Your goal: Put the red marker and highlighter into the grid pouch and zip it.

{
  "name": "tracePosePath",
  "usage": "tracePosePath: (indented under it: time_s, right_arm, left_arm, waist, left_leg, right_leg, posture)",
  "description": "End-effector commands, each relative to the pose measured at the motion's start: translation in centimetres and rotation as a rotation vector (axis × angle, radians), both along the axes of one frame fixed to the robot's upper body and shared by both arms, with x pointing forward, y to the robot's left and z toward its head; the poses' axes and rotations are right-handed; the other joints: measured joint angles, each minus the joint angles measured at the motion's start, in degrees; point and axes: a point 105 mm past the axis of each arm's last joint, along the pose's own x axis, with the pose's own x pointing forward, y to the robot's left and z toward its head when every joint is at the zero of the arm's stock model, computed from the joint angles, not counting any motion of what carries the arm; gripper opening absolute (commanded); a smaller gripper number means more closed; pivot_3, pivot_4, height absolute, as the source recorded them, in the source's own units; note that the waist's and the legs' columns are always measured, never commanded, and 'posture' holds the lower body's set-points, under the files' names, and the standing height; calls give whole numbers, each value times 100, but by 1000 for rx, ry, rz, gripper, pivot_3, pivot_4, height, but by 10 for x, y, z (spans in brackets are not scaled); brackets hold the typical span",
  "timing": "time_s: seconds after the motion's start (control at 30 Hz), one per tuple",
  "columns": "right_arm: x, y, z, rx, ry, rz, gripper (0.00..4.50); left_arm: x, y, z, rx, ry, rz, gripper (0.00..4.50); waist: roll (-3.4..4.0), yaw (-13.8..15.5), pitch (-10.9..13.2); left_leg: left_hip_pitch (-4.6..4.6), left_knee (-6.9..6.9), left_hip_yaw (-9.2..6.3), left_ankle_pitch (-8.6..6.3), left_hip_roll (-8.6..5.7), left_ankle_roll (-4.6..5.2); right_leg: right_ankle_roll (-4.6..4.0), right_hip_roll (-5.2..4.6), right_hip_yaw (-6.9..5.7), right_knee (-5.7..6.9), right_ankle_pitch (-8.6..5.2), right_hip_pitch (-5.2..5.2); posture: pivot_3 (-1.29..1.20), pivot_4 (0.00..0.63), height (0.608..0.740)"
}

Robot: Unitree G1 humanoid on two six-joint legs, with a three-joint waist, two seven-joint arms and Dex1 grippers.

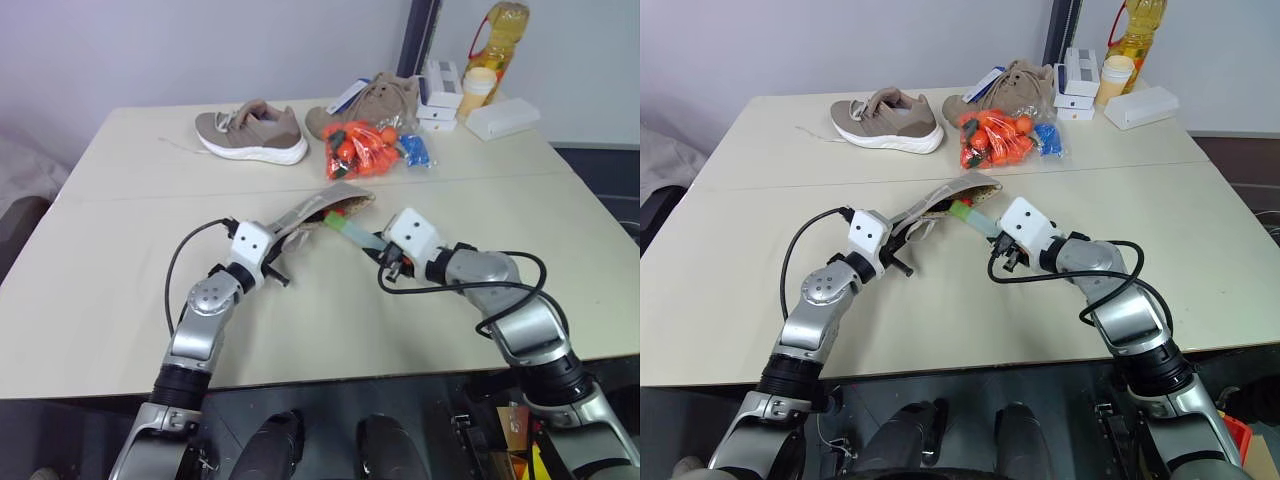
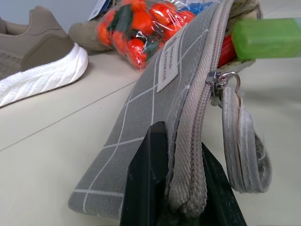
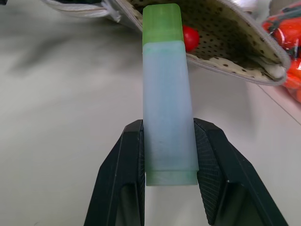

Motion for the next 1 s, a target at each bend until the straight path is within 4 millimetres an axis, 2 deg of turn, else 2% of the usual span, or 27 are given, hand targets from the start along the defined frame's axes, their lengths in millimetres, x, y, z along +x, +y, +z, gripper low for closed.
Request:
tracePosePath:
  time_s: [0.03, 0.3, 0.43, 0.53, 0.63, 0.73, 0.77, 0.8, 0.93, 1.0]
  right_arm:
    - [-4, 9, 20, -22, -72, 45, 889]
    - [3, 5, 21, -174, -97, 34, 889]
    - [5, 5, 20, -357, -150, 83, 889]
    - [3, 12, 19, -432, -182, 136, 889]
    - [-2, 27, 18, -441, -189, 204, 889]
    - [-4, 32, 18, -432, -190, 226, 889]
    - [-3, 32, 20, -424, -197, 220, 1954]
    - [-2, 32, 23, -418, -209, 211, 2325]
    - [-1, 25, 38, -363, -229, 174, 4393]
    - [-4, 19, 47, -312, -227, 168, 4393]
  left_arm:
    - [-4, -5, 18, 4, -80, -33, 0]
    - [-23, -20, 12, 142, -129, -206, 0]
    - [-34, -24, 4, 258, -146, -307, 0]
    - [-36, -26, 2, 276, -145, -333, 0]
    - [-37, -28, 1, 281, -146, -342, 0]
    - [-37, -29, 2, 280, -150, -339, 0]
    - [-37, -28, 2, 279, -152, -336, 0]
    - [-36, -27, 3, 277, -151, -330, 0]
    - [-32, -22, 5, 260, -144, -299, 0]
    - [-29, -19, 7, 243, -139, -276, 0]
  waist:
    - [0, -3, 0]
    - [0, 0, 0]
    - [0, -9, 0]
    - [0, -6, 0]
    - [0, -8, 0]
    - [0, -3, 0]
    - [0, -2, 0]
    - [0, -2, 0]
    - [0, -2, 0]
    - [0, 1, 0]
  left_leg:
    - [0, 0, 0, 0, 0, 0]
    - [-1, -1, 0, -1, 0, 0]
    - [-1, -3, 2, -1, 0, 0]
    - [-1, -6, 1, -1, 1, 0]
    - [-1, -6, 1, -1, 1, 1]
    - [-2, -7, 0, -1, 1, 1]
    - [-2, -7, 0, -1, 0, 1]
    - [-2, -6, 0, -1, 0, 1]
    - [-2, -6, 0, -1, 0, 0]
    - [-2, -6, 0, -1, 0, 0]
  right_leg:
    - [0, 0, 0, 0, 0, 0]
    - [0, -1, 0, -2, 0, -1]
    - [-1, -1, 2, -3, 0, -3]
    - [-1, -2, 1, -4, 0, -4]
    - [0, -2, 1, -5, 0, -3]
    - [0, -2, 1, -5, 0, -4]
    - [0, -2, 1, -5, 0, -4]
    - [0, -2, 1, -5, 0, -3]
    - [0, -2, 1, -5, 0, -4]
    - [0, -2, 1, -5, 0, -4]
  posture:
    - [0, 150, 740]
    - [0, 150, 740]
    - [0, 150, 740]
    - [0, 150, 740]
    - [0, 150, 740]
    - [0, 150, 740]
    - [0, 150, 740]
    - [0, 150, 740]
    - [0, 150, 740]
    - [0, 150, 740]
